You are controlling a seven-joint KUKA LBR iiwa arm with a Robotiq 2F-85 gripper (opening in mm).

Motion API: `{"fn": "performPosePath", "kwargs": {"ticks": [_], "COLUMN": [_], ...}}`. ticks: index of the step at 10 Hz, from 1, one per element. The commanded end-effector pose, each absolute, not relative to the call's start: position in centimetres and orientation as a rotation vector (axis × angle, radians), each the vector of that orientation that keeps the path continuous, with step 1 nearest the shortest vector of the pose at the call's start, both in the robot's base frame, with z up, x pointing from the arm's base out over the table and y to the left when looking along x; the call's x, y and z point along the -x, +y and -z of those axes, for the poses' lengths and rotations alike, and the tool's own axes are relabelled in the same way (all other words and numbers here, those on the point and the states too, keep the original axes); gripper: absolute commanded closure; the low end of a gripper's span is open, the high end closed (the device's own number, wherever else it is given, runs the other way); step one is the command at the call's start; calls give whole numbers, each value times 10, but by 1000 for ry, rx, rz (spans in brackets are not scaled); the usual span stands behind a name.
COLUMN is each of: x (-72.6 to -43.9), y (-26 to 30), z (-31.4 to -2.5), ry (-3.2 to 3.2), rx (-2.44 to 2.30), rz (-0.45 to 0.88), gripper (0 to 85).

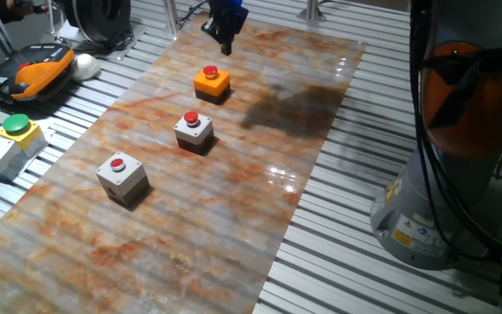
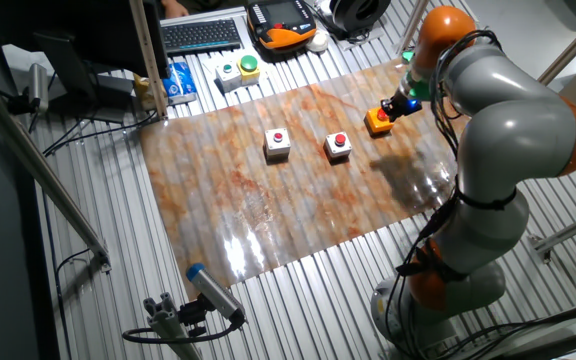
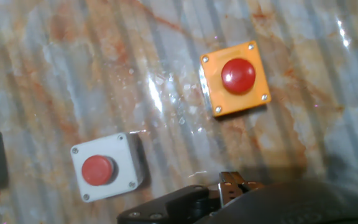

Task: Press three buttons from left to right in sequence

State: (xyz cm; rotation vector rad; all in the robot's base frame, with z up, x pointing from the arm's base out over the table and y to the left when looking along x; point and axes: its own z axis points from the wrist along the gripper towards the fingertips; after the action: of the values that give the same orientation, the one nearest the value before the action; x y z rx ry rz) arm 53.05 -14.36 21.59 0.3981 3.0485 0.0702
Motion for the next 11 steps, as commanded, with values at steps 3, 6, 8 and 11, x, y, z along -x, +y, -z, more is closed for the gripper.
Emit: {"fn": "performPosePath", "kwargs": {"ticks": [3,6,8,11], "x": [-545,-558,-562,-569], "y": [-179,-202,-201,-203], "z": [-212,-204,-204,-193], "ry": [3047,3040,3039,3028], "rx": [-331,-296,-306,-292], "rz": [-80,-108,-98,-94], "gripper": [850,850,850,850]}}
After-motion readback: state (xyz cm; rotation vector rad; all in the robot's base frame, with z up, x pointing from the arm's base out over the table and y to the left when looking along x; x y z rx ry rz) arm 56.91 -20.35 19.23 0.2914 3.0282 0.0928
